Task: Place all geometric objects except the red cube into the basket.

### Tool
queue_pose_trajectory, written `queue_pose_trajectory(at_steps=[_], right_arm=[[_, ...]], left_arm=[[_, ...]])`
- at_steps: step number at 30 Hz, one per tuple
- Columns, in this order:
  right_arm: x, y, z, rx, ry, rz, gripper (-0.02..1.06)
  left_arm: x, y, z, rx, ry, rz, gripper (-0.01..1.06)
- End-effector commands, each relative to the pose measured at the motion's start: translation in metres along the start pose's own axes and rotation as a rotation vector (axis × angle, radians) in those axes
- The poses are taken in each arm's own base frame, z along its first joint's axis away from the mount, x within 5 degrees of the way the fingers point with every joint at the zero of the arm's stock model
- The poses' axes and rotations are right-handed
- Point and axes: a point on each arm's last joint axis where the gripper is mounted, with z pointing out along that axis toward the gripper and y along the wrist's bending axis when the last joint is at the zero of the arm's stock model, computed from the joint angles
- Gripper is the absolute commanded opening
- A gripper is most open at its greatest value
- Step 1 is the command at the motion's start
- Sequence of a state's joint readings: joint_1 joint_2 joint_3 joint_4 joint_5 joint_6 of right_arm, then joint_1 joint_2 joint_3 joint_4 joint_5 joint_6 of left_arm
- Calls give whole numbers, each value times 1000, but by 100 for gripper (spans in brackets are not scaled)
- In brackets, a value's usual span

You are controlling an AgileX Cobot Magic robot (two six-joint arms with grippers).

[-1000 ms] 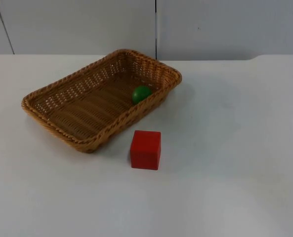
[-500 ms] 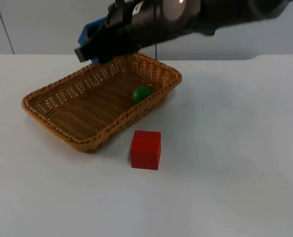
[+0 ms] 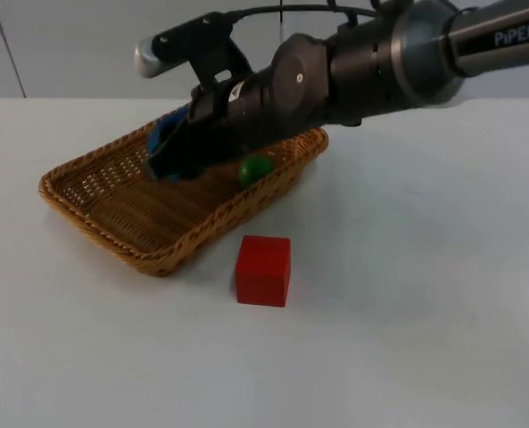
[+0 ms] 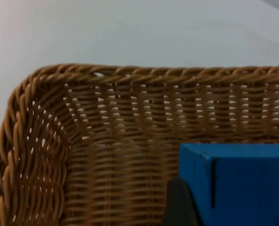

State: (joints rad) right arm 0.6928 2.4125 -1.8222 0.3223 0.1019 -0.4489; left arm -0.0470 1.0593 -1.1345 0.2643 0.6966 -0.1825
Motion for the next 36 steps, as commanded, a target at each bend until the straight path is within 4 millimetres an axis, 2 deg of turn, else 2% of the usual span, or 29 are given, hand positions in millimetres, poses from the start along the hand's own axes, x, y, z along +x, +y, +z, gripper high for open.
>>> queue_pose_trajectory(at_steps=[1,2,4,6,7,10,13,16,17,19,22,23,26,27,28,29,30,31,32,35,36], right_arm=[[-6,5,0,1,-27,-22,10],[-6,5,0,1,-27,-22,10],[-4,5,1,0,-23,-22,24],[-5,5,1,3,-30,-22,58],[-5,5,1,3,-30,-22,58],[-18,6,-2,-2,-57,-27,105],[-34,5,-8,-12,-75,-30,104],[-80,2,-40,-19,-159,-36,104],[-80,2,-40,-19,-159,-36,104],[-118,-3,-75,-11,-244,-47,104],[-168,-19,-148,32,-376,-66,104],[-168,-19,-148,32,-376,-66,104],[-197,-37,-235,20,-375,-38,104],[-197,-37,-235,20,-375,-38,104],[-196,-42,-253,4,-326,-24,104],[-185,-53,-274,-27,-184,2,104],[-175,-60,-284,-41,-87,24,104],[-162,-67,-290,-50,-1,54,104],[-162,-67,-290,-50,-1,54,104],[-126,-77,-302,-44,135,124,104],[-126,-77,-302,-44,135,124,104]], left_arm=[[1,0,0,5,4,-12,104],[1,0,0,5,4,-12,104],[1,0,0,4,6,-12,104],[1,0,0,4,6,-12,104],[1,0,0,4,6,-12,104],[1,0,0,4,6,-12,104],[1,0,0,3,6,-6,104],[1,0,0,4,3,-6,104],[1,0,0,4,3,-6,104],[0,0,0,5,-2,-6,104],[0,0,0,5,-3,-6,104],[0,0,0,5,-3,-6,104],[0,0,0,5,-3,-6,104],[0,0,0,5,-3,-6,104],[0,0,0,5,-3,-6,104],[0,0,0,6,-2,-8,104],[0,0,0,7,-2,-9,104],[0,0,0,9,-2,-11,104],[0,0,0,9,-2,-11,104],[0,0,0,9,-2,-11,104],[0,0,0,9,-2,-11,104]])
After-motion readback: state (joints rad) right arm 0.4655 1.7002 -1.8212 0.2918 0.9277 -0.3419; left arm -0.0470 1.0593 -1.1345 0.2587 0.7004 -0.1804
